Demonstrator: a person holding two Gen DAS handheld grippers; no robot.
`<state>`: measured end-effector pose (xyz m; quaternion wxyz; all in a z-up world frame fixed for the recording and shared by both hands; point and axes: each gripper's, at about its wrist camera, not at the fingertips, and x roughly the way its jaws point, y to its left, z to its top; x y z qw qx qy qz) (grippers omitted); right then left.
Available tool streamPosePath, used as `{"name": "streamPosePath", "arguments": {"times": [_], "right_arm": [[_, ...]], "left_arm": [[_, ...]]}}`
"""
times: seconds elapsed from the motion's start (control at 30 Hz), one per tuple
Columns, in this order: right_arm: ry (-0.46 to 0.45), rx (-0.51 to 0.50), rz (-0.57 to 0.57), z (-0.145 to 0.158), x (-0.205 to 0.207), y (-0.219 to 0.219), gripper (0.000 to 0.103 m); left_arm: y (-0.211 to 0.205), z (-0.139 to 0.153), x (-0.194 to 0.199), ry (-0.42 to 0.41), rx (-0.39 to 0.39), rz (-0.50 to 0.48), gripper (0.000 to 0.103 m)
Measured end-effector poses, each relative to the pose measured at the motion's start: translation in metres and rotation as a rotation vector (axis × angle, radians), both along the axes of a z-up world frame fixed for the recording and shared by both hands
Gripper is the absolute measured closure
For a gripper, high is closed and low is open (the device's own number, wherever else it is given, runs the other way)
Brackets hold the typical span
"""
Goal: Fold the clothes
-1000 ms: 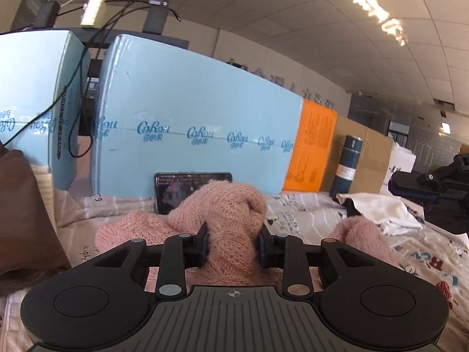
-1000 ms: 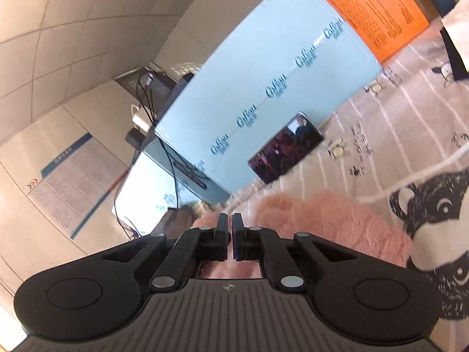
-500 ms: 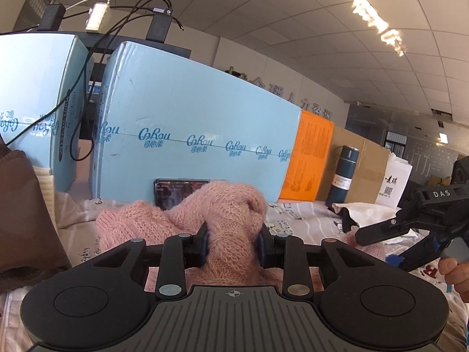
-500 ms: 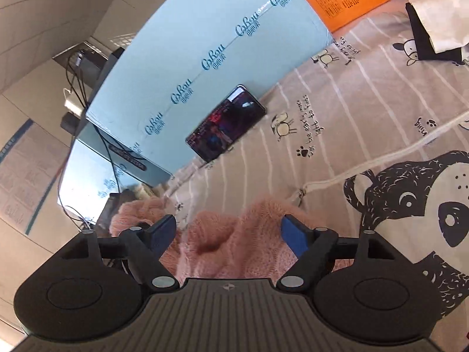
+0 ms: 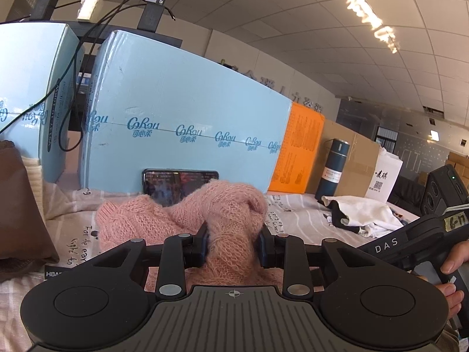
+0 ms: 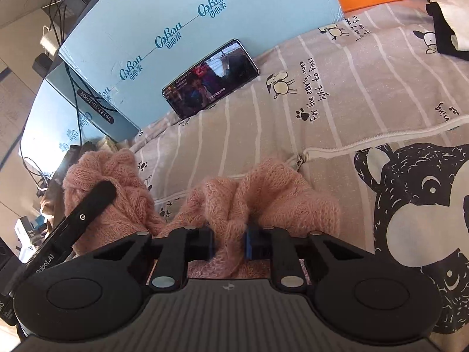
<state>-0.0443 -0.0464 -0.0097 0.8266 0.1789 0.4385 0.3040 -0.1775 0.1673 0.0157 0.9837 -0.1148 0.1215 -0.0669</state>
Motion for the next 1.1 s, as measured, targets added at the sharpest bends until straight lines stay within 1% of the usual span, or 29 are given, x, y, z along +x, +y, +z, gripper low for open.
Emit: {"name": "streamPosePath", "arguments": {"times": [0.1, 0.23, 0.33, 0.37, 0.43, 0.5, 0.6, 0.63, 0.67, 0.7, 0.77, 0.8, 0.83, 0.87, 0.9, 0.93, 0.97, 1.0, 1.03, 1.07, 1.1], "right_arm": [[-0.106, 0.086, -0.008, 0.018, -0.001, -0.008, 0.090], [-0.308, 0.183, -0.075, 0.057, -0.003, -0.024, 0.091], [-0.434, 0.240, -0.122, 0.078, -0.008, -0.040, 0.091], [-0.455, 0.239, -0.142, 0.080, -0.010, -0.046, 0.091], [-0.462, 0.213, -0.179, 0.077, -0.012, -0.059, 0.091], [-0.433, 0.171, -0.219, 0.064, -0.014, -0.073, 0.091], [-0.331, 0.100, -0.259, 0.034, -0.018, -0.093, 0.091], [-0.293, 0.088, -0.257, 0.025, -0.021, -0.099, 0.091], [-0.267, 0.079, -0.238, 0.017, -0.027, -0.104, 0.090], [-0.251, 0.068, -0.217, 0.010, -0.033, -0.108, 0.090], [-0.280, 0.033, -0.167, 0.009, -0.050, -0.110, 0.088], [-0.294, 0.015, -0.142, 0.009, -0.058, -0.111, 0.084], [-0.313, -0.003, -0.124, 0.009, -0.066, -0.112, 0.081], [-0.350, -0.025, -0.129, 0.013, -0.073, -0.114, 0.075], [-0.398, -0.044, -0.146, 0.018, -0.079, -0.115, 0.058], [-0.445, -0.062, -0.161, 0.023, -0.085, -0.116, 0.047], [-0.484, -0.075, -0.169, 0.027, -0.087, -0.116, 0.030], [-0.520, -0.087, -0.171, 0.032, -0.089, -0.116, 0.026], [-0.543, -0.105, -0.148, 0.036, -0.088, -0.113, 0.025], [-0.570, -0.143, -0.093, 0.038, -0.086, -0.105, 0.023], [-0.596, -0.180, -0.038, 0.040, -0.085, -0.097, 0.016]], "left_arm": [[0.007, 0.003, -0.005, -0.033, -0.021, 0.039, 0.074], [0.018, 0.007, -0.010, -0.061, -0.050, 0.090, 0.074], [0.022, 0.007, -0.009, -0.037, -0.055, 0.105, 0.073], [0.022, 0.007, -0.008, -0.016, -0.052, 0.106, 0.073], [0.021, 0.004, -0.003, 0.027, -0.038, 0.110, 0.072], [0.018, 0.001, 0.001, 0.065, -0.022, 0.105, 0.068], [0.014, -0.005, 0.007, 0.110, 0.005, 0.091, 0.062], [0.012, -0.006, 0.007, 0.116, 0.012, 0.093, 0.059], [0.011, -0.008, 0.006, 0.119, 0.017, 0.098, 0.052], [0.013, -0.007, 0.005, 0.112, 0.007, 0.117, 0.049], [0.018, -0.007, 0.002, 0.097, -0.013, 0.155, 0.038], [0.020, -0.006, 0.001, 0.090, -0.023, 0.174, 0.035], [0.024, -0.006, -0.001, 0.084, -0.035, 0.195, 0.030], [0.029, -0.005, -0.002, 0.078, -0.053, 0.221, 0.025], [0.033, -0.004, -0.003, 0.073, -0.069, 0.245, 0.023], [0.036, -0.004, -0.004, 0.074, -0.082, 0.256, 0.022], [0.039, -0.004, -0.004, 0.076, -0.095, 0.269, 0.022], [0.042, -0.003, -0.005, 0.079, -0.106, 0.285, 0.022], [0.044, -0.002, -0.006, 0.080, -0.110, 0.297, 0.022], [0.046, -0.002, -0.006, 0.082, -0.114, 0.308, 0.021], [0.048, -0.003, -0.006, 0.086, -0.122, 0.311, 0.021]]}}
